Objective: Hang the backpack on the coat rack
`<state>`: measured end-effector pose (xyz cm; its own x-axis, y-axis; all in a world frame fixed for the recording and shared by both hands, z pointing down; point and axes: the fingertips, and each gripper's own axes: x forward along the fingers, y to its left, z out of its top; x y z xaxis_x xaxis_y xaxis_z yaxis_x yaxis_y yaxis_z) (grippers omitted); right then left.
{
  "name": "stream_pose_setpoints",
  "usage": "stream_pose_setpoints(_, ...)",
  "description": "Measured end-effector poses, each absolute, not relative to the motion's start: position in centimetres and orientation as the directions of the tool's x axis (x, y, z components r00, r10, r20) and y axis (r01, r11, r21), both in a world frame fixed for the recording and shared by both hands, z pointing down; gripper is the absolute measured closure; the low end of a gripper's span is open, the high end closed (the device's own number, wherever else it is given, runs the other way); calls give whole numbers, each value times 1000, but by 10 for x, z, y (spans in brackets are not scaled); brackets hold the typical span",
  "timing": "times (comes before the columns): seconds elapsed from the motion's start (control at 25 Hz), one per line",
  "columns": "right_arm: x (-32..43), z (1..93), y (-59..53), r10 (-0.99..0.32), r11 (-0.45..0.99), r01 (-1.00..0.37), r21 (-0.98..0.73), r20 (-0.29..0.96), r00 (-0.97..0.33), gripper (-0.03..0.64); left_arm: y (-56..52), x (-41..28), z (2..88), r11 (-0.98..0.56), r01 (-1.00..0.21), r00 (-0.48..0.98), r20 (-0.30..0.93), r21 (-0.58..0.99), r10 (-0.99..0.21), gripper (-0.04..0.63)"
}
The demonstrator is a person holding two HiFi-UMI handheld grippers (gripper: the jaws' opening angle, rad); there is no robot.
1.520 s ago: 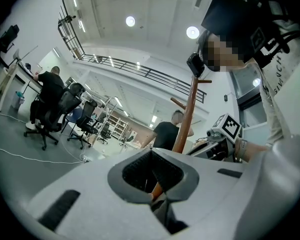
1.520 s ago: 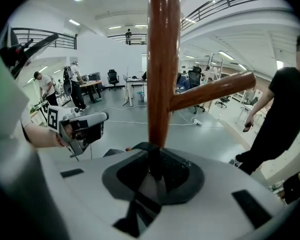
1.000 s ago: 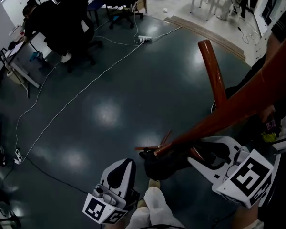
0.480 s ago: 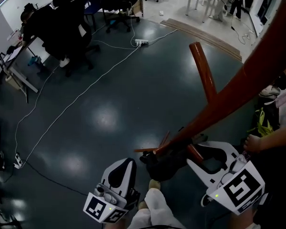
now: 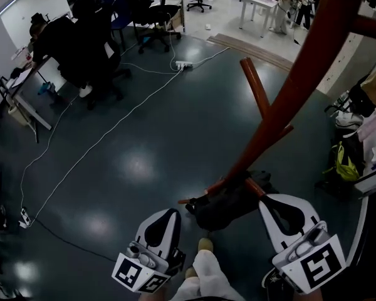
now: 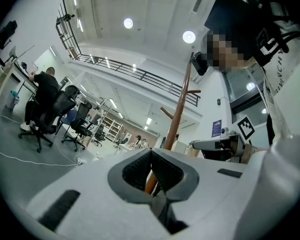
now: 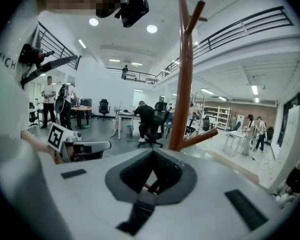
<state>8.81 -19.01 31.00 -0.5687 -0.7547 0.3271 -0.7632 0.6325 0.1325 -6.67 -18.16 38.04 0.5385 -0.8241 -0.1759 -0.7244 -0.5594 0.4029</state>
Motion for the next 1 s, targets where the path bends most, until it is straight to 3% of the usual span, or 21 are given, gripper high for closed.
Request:
stream_pose_setpoints(0.16,84,286,-160,-814,577,-799,170,205,-544,603,-158,-75,368,-575,-719,547,-192,390,-815,584)
stream_pose_setpoints(0.44,80,262,-96,-841,540,-842,-14,39,-540,600,-108,-86,348,-600,-709,562,-219,371,-798,584)
stream_pose_setpoints(1.0,55,286,-5,-859,502,-865,21,134,-495,603,-29,-77,328,-681,-650,632,-258,338,-731,584)
